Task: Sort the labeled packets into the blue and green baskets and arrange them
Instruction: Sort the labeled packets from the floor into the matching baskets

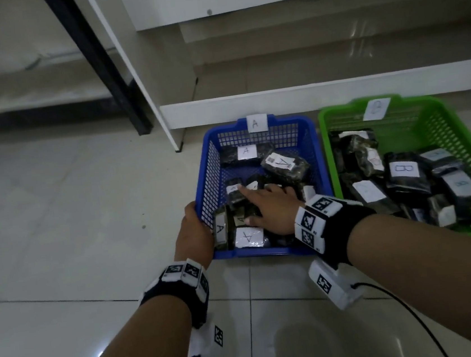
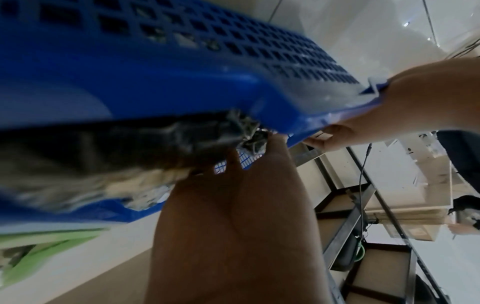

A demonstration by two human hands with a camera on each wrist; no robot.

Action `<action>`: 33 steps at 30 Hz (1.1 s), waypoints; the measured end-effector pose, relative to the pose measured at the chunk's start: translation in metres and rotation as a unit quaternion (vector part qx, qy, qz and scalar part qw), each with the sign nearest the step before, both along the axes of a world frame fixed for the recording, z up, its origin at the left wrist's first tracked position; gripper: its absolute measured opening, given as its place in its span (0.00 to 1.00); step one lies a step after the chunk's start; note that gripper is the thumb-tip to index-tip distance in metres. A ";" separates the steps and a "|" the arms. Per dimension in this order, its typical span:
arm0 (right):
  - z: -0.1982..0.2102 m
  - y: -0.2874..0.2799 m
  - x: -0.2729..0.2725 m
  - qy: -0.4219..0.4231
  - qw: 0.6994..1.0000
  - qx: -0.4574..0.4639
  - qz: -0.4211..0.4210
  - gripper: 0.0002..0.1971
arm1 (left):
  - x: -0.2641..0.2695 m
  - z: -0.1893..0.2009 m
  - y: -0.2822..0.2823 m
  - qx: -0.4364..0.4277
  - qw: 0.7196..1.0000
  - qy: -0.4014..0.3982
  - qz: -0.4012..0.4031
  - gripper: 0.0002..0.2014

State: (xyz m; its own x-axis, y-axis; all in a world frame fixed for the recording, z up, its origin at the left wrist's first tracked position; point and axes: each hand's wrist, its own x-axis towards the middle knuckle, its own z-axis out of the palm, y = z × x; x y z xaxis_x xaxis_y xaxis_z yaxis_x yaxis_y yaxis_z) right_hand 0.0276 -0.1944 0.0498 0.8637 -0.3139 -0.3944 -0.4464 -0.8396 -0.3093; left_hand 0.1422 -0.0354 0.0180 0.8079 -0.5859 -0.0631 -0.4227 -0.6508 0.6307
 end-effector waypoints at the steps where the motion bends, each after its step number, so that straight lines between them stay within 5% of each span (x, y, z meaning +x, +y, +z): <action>1: 0.005 -0.003 -0.002 -0.012 1.000 0.005 -0.004 0.38 | 0.001 0.000 0.000 0.003 1.000 0.000 0.000 0.24; 5: 0.029 -0.018 -0.031 -0.087 0.996 -0.011 -0.007 0.34 | -0.003 0.005 -0.005 0.006 0.999 -0.039 0.026 0.26; 8: 0.045 -0.030 -0.081 -0.154 0.988 -0.017 0.016 0.28 | -0.012 0.009 -0.004 -0.011 0.981 -0.186 0.049 0.26; 11: 0.050 -0.042 -0.152 -0.217 0.972 -0.074 0.050 0.24 | -0.032 0.011 -0.014 -0.018 0.956 -0.294 -0.003 0.24; 19: 0.013 -0.061 -0.344 -0.210 0.963 -0.165 0.016 0.18 | -0.131 0.051 -0.092 -0.076 0.925 -0.345 -0.143 0.17; 22: 0.008 -0.069 -0.390 -0.186 0.965 -0.178 -0.049 0.17 | -0.192 0.057 -0.118 -0.127 0.895 -0.324 -0.278 0.16; 26: 0.003 -0.081 -0.425 -0.104 0.977 -0.150 -0.115 0.19 | -0.284 0.037 -0.119 -0.119 0.807 -0.255 -0.520 0.14; 29: 0.001 -0.088 -0.434 -0.058 0.984 -0.120 -0.120 0.18 | -0.335 0.018 -0.105 -0.008 0.755 -0.152 -0.638 0.16; 33: -0.005 -0.085 -0.436 -0.034 0.993 -0.096 -0.060 0.19 | -0.370 -0.011 -0.087 0.170 0.753 -0.049 -0.633 0.32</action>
State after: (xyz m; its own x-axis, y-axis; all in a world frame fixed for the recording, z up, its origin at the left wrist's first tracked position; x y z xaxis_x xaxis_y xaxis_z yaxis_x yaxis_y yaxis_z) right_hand -0.4087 -0.2791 0.0447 0.8377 -0.4803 -0.2599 -0.5309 -0.8278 -0.1812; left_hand -0.2277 -0.1223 0.0066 -0.3752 -0.8541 -0.3603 -0.8745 0.1973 0.4431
